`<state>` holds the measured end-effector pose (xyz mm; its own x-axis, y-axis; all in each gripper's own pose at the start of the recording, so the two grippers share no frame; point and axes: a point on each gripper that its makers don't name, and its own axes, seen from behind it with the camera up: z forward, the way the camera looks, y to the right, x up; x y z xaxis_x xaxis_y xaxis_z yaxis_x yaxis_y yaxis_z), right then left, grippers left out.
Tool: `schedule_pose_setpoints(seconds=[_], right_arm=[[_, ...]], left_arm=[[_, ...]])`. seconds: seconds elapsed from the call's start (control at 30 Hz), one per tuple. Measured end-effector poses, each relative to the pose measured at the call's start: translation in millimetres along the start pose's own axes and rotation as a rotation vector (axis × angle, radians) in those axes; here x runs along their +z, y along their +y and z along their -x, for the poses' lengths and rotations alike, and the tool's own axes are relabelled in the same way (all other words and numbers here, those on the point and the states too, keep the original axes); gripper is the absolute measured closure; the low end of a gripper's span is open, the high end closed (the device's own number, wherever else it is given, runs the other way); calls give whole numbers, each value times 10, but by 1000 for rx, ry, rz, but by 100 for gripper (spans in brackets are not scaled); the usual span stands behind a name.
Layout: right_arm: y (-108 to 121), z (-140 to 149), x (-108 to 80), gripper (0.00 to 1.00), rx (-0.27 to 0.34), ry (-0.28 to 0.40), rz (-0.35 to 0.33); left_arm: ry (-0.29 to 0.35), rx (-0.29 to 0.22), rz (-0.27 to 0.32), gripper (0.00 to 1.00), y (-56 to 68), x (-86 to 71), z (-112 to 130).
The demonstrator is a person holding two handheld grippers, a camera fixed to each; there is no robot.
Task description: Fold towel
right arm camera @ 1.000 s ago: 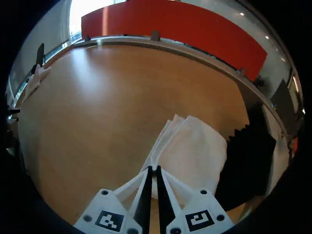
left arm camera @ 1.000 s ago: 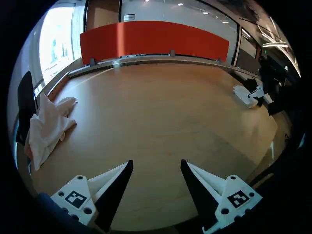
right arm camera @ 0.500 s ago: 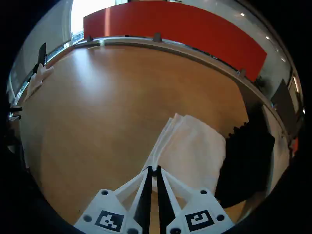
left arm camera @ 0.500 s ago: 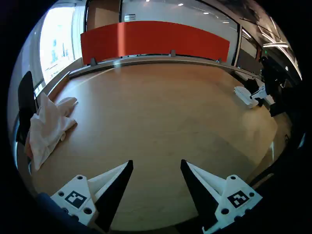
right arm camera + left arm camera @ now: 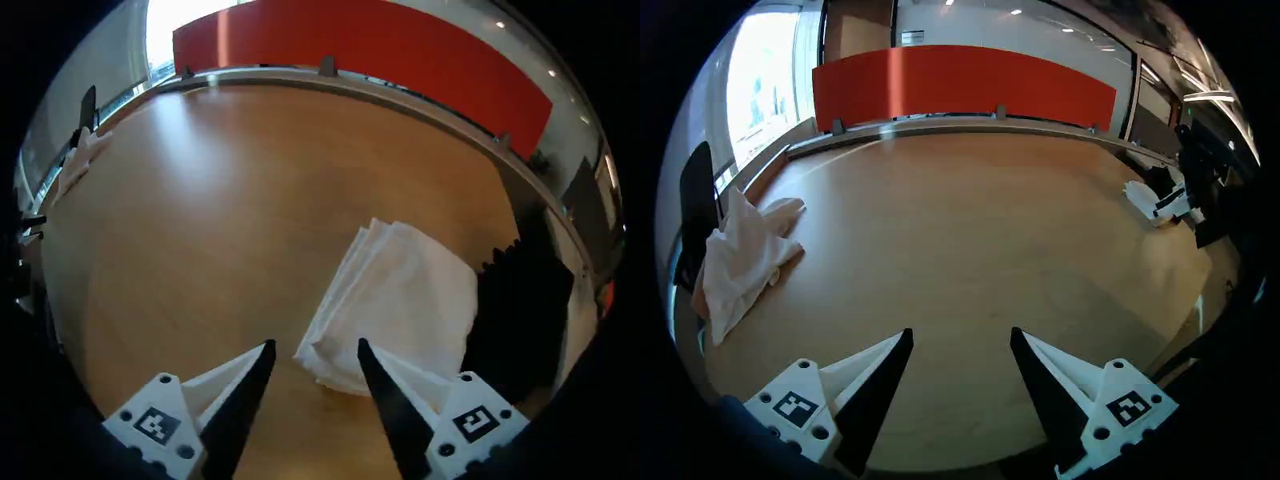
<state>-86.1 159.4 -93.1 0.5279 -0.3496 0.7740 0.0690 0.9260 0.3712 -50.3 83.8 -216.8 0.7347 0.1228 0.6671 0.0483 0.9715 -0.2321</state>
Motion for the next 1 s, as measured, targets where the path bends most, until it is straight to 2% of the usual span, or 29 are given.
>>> schedule_pose_setpoints(seconds=[0.07, 0.33, 0.57, 0.77, 1.0], right_arm=[[1, -31, -19, 0, 3, 12, 7], [-79, -185, -86, 0, 16, 66, 22], [-345, -518, -160, 0, 44, 166, 9], [-686, -915, -240, 0, 73, 286, -11], [-1042, -1497, -442, 0, 85, 470, -19]], left_arm=[[3, -4, -3, 10, -3, -2, 1], [16, -15, -7, 10, -10, -1, -32], [46, -31, -10, 10, -55, 26, -165], [96, -32, -24, 10, -168, 83, -441], [206, -33, -57, 10, -407, 142, -1025]])
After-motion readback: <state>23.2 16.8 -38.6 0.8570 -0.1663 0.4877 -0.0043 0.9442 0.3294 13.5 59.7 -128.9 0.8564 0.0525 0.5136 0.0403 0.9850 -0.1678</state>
